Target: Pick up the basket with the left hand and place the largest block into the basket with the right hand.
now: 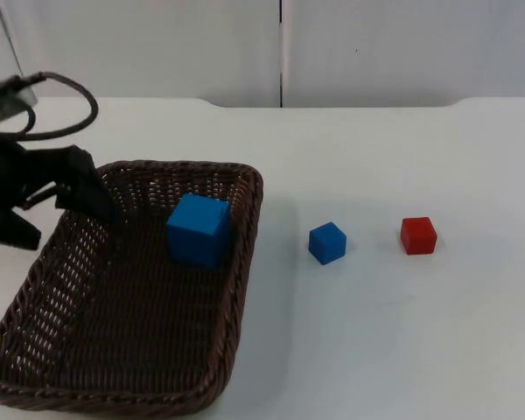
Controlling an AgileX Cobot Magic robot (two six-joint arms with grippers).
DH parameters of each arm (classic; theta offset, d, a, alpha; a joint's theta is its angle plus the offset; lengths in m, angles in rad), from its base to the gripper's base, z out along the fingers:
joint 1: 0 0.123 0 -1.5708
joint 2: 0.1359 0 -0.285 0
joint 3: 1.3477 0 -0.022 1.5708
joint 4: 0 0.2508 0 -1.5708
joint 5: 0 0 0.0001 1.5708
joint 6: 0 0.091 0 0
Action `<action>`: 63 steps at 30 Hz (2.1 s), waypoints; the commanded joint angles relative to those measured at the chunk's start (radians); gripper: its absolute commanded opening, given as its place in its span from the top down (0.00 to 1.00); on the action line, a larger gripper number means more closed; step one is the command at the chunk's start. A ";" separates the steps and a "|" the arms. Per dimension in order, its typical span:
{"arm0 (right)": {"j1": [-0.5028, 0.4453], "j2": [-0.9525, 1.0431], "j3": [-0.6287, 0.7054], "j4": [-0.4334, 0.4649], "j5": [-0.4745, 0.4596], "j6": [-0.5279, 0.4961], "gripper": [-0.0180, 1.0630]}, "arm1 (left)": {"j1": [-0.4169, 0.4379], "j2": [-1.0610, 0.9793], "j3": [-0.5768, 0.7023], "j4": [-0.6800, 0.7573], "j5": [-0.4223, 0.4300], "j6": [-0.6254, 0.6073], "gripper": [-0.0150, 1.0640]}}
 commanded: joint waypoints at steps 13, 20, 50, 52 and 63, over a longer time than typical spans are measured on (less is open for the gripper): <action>-0.005 -0.006 0.004 -0.004 0.002 -0.008 0.34 | 0.000 -0.283 0.000 0.243 -0.014 -0.236 0.13; -0.005 -0.006 0.004 -0.004 -0.002 -0.008 0.34 | 0.000 -0.440 0.040 0.252 0.007 -0.268 0.13; -0.005 -0.369 0.361 -0.002 -0.133 -0.004 0.34 | -0.003 -1.197 0.234 0.448 0.096 -0.426 0.13; -0.005 -0.393 0.378 -0.004 -0.129 -0.004 0.34 | -0.003 -1.248 0.239 0.507 0.117 -0.477 0.13; -0.005 -0.447 0.466 -0.025 -0.134 -0.004 0.34 | -0.003 -1.445 0.250 0.728 0.270 -0.673 0.13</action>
